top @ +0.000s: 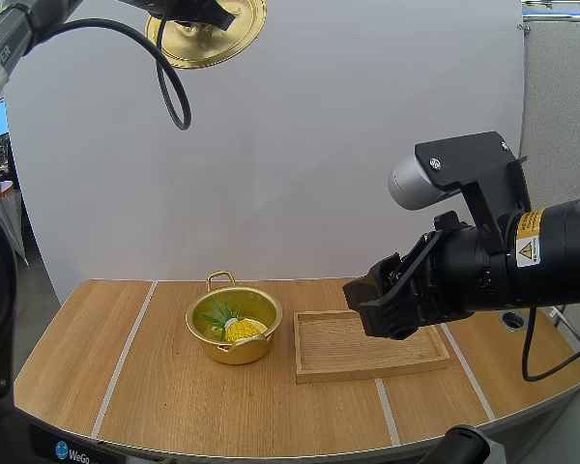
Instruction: Open the pot, put the pineapple inside, and close it
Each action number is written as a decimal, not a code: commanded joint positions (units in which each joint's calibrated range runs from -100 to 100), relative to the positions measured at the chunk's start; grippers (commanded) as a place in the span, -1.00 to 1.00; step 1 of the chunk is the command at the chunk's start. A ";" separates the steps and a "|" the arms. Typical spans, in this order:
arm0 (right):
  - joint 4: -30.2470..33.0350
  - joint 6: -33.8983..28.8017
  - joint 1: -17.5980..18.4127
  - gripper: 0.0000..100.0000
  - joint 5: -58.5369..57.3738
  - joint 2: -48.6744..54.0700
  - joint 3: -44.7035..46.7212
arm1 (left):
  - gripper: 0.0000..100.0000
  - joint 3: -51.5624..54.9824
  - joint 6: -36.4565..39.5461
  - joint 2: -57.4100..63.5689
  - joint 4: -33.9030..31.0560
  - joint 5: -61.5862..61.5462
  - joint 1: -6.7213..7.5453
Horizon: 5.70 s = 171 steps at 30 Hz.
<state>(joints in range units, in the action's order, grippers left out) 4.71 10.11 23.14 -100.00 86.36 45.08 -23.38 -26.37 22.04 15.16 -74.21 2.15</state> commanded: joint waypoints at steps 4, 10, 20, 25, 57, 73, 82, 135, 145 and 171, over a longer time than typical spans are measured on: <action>-1.19 0.41 -0.72 0.03 0.00 0.49 0.18 | -1.00 -0.51 0.33 0.36 0.06 2.00 0.12; -1.08 0.41 -1.16 -1.00 0.00 0.49 0.18 | -1.00 -0.51 0.33 0.36 0.06 2.00 0.12; -1.08 0.41 -1.16 -1.00 0.00 0.49 0.18 | -1.00 -0.51 0.33 0.36 0.06 2.00 0.12; -0.99 1.92 -2.06 -1.00 0.00 0.49 0.18 | -1.00 -0.51 0.33 0.36 0.06 2.00 0.12; -6.52 5.74 -7.63 -1.00 0.00 5.14 1.04 | -1.00 8.67 1.24 -1.54 5.42 -25.79 0.12; -6.52 5.74 -7.63 -1.00 0.00 5.14 9.54 | -1.00 35.77 -7.55 -1.51 8.41 -16.17 0.12; -6.41 5.74 -7.63 -1.00 0.00 5.14 9.54 | -1.00 43.11 -12.04 -4.06 9.04 -8.69 0.12; -5.48 5.87 -7.63 -1.00 0.00 5.14 9.54 | -0.12 51.19 -16.72 -27.25 5.19 -1.80 0.12; -5.48 5.87 -7.63 -1.00 0.00 5.14 9.54 | 1.00 49.86 -13.25 -27.12 4.49 -5.23 0.12; -5.07 5.87 -7.63 -1.00 0.00 5.14 9.54 | 1.00 39.02 -1.75 12.31 -6.16 -24.44 0.12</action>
<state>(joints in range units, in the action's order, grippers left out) -0.67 15.39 15.72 -100.00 91.03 54.55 16.13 -29.33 28.87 9.23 -93.95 2.15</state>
